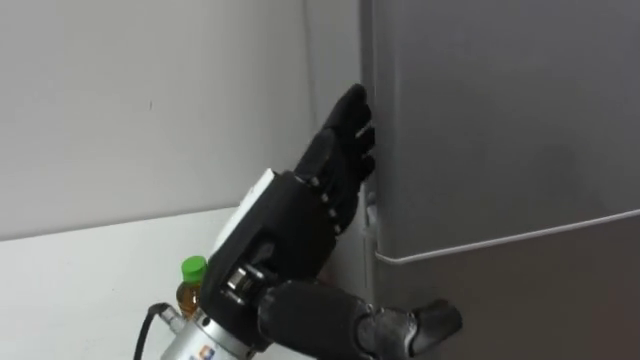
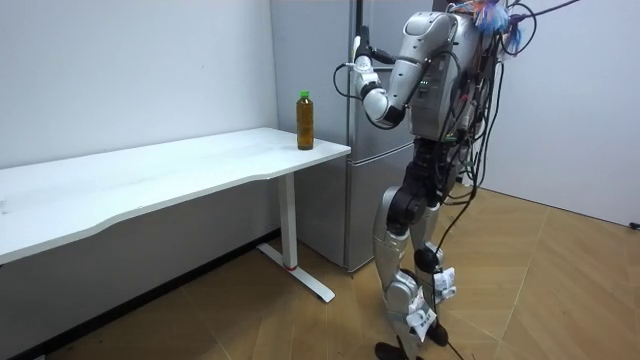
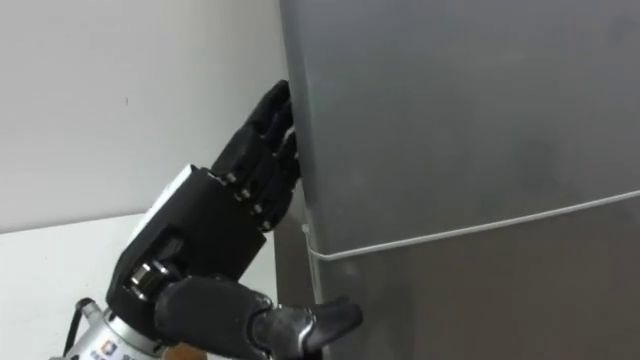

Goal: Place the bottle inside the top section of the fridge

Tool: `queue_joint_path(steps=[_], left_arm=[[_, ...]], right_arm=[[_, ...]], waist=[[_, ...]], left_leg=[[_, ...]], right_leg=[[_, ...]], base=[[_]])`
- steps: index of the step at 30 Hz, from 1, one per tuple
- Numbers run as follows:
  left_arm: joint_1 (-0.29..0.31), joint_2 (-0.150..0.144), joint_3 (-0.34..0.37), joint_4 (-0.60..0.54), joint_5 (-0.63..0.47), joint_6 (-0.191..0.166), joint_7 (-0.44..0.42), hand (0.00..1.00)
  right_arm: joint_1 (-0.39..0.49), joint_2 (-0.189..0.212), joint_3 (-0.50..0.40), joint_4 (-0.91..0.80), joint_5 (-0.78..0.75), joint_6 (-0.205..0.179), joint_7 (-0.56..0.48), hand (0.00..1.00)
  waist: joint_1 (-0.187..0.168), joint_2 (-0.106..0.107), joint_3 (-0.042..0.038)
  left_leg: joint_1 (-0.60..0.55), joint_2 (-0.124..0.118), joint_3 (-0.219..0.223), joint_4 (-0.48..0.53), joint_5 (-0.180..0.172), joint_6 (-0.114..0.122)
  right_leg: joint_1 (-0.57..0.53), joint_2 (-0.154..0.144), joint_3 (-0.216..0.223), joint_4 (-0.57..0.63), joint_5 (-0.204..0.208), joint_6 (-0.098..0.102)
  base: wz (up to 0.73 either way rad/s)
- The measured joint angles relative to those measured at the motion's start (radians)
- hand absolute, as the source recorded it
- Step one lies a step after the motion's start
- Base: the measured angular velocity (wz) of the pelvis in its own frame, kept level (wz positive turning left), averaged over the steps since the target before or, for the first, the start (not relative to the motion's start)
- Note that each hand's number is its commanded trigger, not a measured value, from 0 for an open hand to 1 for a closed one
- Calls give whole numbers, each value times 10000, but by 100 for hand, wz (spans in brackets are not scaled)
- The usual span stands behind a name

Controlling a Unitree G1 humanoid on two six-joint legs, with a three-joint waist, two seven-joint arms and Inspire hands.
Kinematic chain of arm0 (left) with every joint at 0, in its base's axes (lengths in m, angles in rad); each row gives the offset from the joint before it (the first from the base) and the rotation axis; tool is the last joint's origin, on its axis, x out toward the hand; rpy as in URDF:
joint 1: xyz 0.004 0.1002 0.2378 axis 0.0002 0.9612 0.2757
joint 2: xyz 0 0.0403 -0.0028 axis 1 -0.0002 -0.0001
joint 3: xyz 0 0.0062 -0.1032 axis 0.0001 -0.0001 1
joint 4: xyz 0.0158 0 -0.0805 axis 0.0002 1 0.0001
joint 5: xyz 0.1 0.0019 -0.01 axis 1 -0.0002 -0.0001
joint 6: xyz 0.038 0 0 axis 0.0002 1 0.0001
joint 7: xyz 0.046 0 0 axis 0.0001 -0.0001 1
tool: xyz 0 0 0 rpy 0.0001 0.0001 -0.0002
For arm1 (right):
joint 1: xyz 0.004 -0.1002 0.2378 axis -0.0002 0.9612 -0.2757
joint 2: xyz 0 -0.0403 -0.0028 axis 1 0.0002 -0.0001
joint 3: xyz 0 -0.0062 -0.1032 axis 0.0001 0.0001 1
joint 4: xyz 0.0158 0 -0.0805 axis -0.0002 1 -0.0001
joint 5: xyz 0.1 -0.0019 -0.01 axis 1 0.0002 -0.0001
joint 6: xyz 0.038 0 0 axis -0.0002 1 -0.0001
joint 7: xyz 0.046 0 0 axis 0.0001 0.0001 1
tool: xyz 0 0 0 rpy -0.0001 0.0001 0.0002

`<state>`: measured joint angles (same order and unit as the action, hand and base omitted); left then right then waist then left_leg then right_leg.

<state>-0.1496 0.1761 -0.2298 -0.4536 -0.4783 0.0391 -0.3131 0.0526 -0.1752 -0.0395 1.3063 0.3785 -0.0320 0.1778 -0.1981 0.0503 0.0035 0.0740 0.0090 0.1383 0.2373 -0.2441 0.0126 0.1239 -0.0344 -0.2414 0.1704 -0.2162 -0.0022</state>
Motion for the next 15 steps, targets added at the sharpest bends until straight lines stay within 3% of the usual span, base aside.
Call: queue_joint_path(steps=[9, 10, 11, 13, 14, 15], left_arm=[[47, 60, -309, 2, -4, -32, -147, 2], [70, 63, -321, 4, -4, -45, -175, 36], [114, 65, -336, 4, -4, -61, -193, 55], [171, 66, -365, 9, -4, -95, -196, 77], [176, 66, -357, 37, -4, -142, -183, 96], [180, 65, -333, 51, -4, -160, -162, 100]], right_arm=[[-79, -52, 578, -137, 90, 17, -4, 0], [-93, -51, 593, -137, 96, 27, -4, 0], [-105, -50, 602, -137, 98, 31, -4, 0], [-117, -51, 626, -136, 95, 32, -5, 0], [-125, -51, 630, -136, 94, 36, -5, 0], [-125, -51, 636, -136, 94, 37, -5, 0]], waist=[[17, -81, 52], [18, -91, 59], [18, -97, 62], [18, -103, 66], [28, -110, 70], [41, -115, 74]], left_leg=[[44, -1, -6, -54, 0, 0], [44, -3, -5, -62, 0, 0], [43, -4, -4, -66, 0, 0], [39, -6, -4, -69, 0, 0], [37, -6, -4, -70, 0, 0], [36, -7, -5, -71, 0, 0]], right_leg=[[46, -12, -52, -38, -5, 11], [43, -12, -52, -41, -5, 12], [40, -10, -52, -44, -6, 12], [36, -7, -51, -48, -6, 13], [35, -5, -53, -49, -6, 13], [33, -4, -53, -49, -6, 13]], base=[[0], [0], [0], [0], [0], [0]])
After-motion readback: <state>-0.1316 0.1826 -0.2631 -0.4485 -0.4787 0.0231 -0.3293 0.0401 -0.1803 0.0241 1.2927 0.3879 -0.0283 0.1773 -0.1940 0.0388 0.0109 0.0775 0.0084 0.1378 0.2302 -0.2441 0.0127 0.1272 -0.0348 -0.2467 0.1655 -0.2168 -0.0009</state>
